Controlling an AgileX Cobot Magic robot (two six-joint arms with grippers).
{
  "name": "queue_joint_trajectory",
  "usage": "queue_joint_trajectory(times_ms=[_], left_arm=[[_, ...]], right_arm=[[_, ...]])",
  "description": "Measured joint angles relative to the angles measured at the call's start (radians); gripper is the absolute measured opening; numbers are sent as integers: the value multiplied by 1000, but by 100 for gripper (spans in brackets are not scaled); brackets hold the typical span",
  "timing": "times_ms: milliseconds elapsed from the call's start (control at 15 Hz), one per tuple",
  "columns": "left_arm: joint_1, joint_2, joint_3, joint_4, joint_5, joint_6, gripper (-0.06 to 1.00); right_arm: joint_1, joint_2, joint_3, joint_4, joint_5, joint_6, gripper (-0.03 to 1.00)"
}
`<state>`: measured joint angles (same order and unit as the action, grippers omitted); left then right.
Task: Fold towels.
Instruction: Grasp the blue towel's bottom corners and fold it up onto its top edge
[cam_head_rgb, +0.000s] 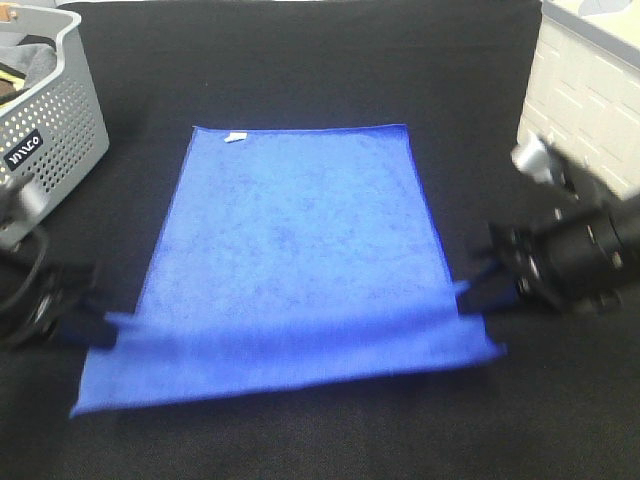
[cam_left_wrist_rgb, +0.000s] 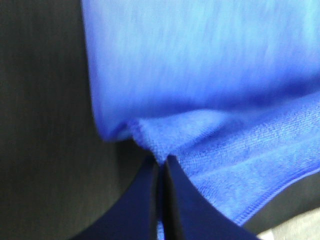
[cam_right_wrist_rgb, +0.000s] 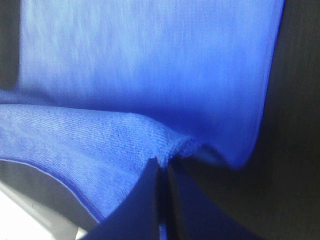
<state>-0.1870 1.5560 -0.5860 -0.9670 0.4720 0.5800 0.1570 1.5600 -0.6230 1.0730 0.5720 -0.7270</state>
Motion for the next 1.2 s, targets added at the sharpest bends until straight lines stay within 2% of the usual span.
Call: queue_joint_trajectory(times_ms=[67, 133, 400, 600, 733, 1067, 1200], left_arm=[[0, 40, -58, 0, -1, -3, 0], [0, 40, -58, 0, -1, -3, 0], [11, 235, -382, 5, 2, -33, 0], [40, 364, -614, 56, 28, -89, 0], [48, 454, -778, 92, 30, -110, 0], [48, 716, -1179, 108, 27, -116, 0], [48, 827, -1317, 111, -26, -116, 0]], right_arm=[[0, 27, -64, -24, 1, 26, 0], [0, 27, -64, -24, 1, 26, 0], [0, 238, -408, -145, 52, 157, 0], [-5, 387, -647, -223, 90, 242, 0], [-39, 501, -848, -267, 127, 287, 0], [-67, 759, -1239, -311, 163, 295, 0], [-66, 882, -1407, -324, 162, 316, 0]])
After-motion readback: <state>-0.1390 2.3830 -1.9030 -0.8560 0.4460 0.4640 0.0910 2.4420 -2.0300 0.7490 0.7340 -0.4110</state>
